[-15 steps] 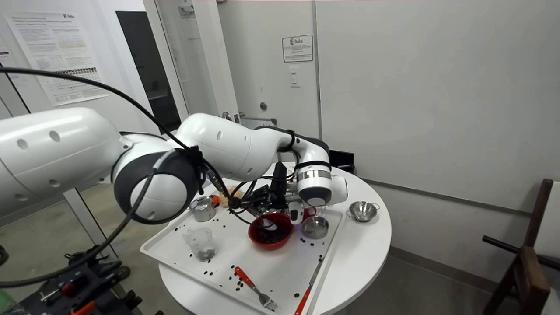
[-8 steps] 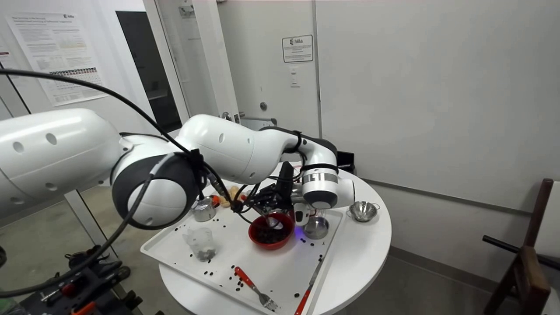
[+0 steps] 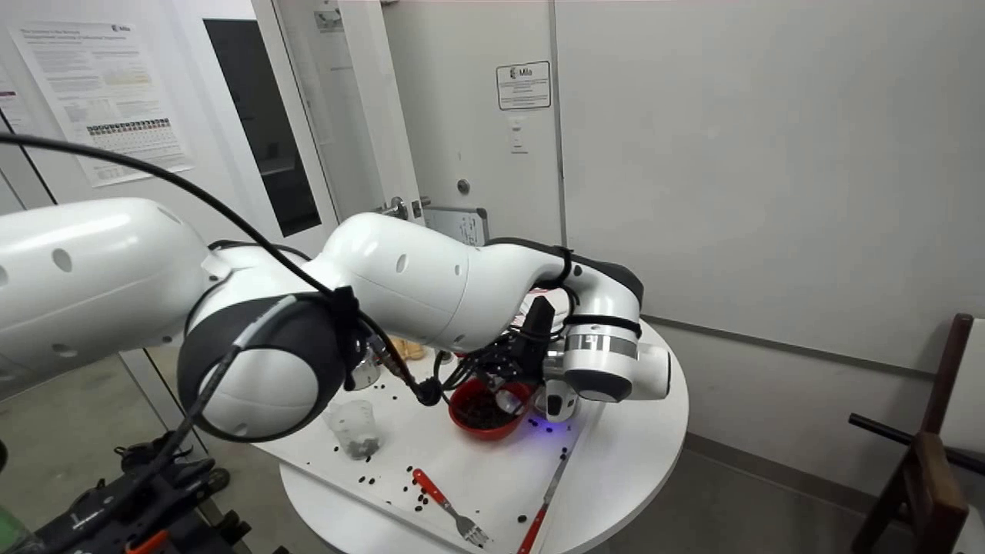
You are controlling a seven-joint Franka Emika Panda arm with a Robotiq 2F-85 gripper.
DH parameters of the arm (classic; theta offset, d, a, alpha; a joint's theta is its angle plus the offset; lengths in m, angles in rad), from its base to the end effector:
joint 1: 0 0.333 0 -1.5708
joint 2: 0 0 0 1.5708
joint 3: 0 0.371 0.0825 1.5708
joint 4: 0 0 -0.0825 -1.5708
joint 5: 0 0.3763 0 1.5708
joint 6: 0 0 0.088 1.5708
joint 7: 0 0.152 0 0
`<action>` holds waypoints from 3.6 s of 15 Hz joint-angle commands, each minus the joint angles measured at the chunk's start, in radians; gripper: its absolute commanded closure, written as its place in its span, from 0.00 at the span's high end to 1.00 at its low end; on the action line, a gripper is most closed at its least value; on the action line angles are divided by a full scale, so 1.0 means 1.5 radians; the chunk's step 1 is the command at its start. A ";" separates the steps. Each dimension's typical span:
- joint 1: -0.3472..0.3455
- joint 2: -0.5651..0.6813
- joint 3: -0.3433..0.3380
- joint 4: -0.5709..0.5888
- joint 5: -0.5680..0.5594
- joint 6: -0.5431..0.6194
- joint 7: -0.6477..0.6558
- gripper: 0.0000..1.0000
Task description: Pick the spoon and mix the contents of the bowl
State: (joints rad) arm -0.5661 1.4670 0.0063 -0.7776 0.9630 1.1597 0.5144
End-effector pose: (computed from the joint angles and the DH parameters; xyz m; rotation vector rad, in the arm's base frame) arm 0.6490 -0.2399 0.0297 -1.5158 1.0775 1.0910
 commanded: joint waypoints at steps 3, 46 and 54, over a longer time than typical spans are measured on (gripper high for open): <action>-0.016 0.001 0.000 -0.026 0.005 -0.004 -0.041 0.07; -0.002 0.001 0.002 -0.029 0.044 -0.039 -0.029 0.07; 0.011 -0.002 -0.012 0.040 0.012 -0.008 -0.094 0.07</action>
State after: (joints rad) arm -0.5636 1.4646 0.0017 -0.7545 1.0107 1.1360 0.4276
